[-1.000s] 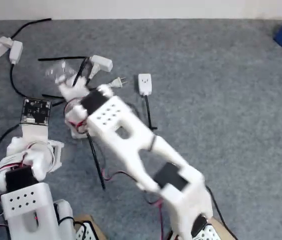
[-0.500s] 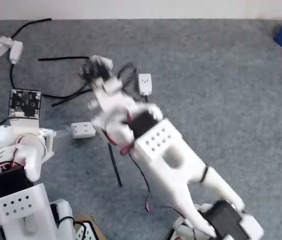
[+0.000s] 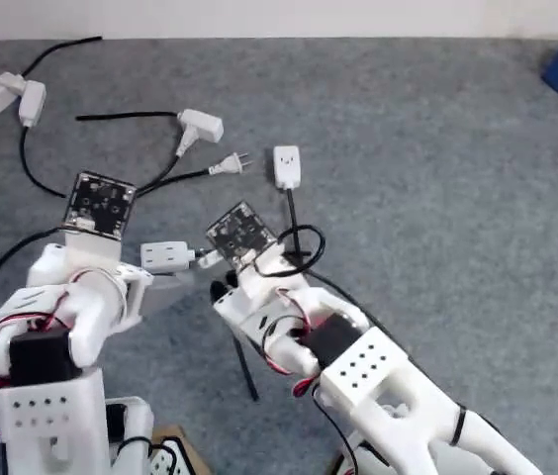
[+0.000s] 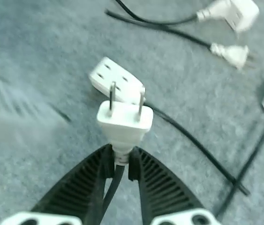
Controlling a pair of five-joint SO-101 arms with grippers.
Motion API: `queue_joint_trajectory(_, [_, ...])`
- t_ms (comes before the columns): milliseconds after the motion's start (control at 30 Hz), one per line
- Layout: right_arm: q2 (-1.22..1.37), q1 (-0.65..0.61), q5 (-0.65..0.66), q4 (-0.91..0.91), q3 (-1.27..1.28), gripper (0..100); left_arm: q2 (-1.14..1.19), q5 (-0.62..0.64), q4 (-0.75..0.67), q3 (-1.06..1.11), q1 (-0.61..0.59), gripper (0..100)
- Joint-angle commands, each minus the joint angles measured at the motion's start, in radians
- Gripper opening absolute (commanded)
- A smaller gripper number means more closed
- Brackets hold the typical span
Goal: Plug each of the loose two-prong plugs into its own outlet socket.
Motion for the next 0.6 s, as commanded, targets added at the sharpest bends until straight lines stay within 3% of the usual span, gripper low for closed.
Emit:
queue_joint_trajectory(0, [-0.031, -0.048, 0.008, -0.035, -0.001, 0.7, -0.012, 0.043, 0.063, -0.108, 0.079, 46])
queue_joint_trajectory(400, [-0.041, -0.136, 0.003, 0.054, -0.016, 0.7, -0.004, 0.061, 0.068, -0.039, 0.101, 46])
queue_joint_trajectory(567, [-0.042, -0.145, 0.003, 0.165, -0.11, 0.7, -0.007, 0.058, -0.038, 0.079, 0.094, 46])
